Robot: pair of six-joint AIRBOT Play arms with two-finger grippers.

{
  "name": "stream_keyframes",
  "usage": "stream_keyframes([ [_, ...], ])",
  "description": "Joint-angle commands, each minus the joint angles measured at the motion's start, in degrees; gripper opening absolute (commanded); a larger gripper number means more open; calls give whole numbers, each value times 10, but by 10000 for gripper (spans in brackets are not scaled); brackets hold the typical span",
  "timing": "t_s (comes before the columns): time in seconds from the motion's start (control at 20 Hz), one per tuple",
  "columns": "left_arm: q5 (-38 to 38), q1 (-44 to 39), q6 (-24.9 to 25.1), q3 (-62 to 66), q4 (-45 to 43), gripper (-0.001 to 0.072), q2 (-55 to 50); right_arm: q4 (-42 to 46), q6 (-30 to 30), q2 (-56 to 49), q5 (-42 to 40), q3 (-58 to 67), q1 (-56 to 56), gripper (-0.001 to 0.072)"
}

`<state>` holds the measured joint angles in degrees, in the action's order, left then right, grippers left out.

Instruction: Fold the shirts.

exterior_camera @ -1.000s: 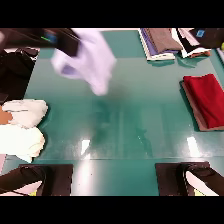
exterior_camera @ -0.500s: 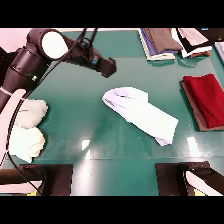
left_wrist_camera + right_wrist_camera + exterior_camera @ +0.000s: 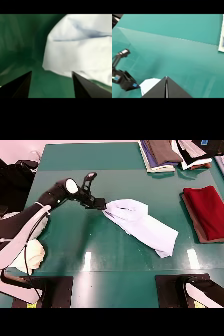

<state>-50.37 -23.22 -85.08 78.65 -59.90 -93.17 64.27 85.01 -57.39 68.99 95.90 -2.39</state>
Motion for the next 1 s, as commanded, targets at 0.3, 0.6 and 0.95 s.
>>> stream_keyframes([
  [0.3, 72, 6, 53, -12, 122, 28, -40, 6, 0, 14, 17, -60, 2, 22],
  [0.6, -32, 83, 78, 64, 89, 27, 19, 33, 0, 66, 110, -318, 142, 24],
  [0.95, -50, 92, 91, 68, 58, 28, 49, -101, -77, -21, -7, -579, 215, 455],
])
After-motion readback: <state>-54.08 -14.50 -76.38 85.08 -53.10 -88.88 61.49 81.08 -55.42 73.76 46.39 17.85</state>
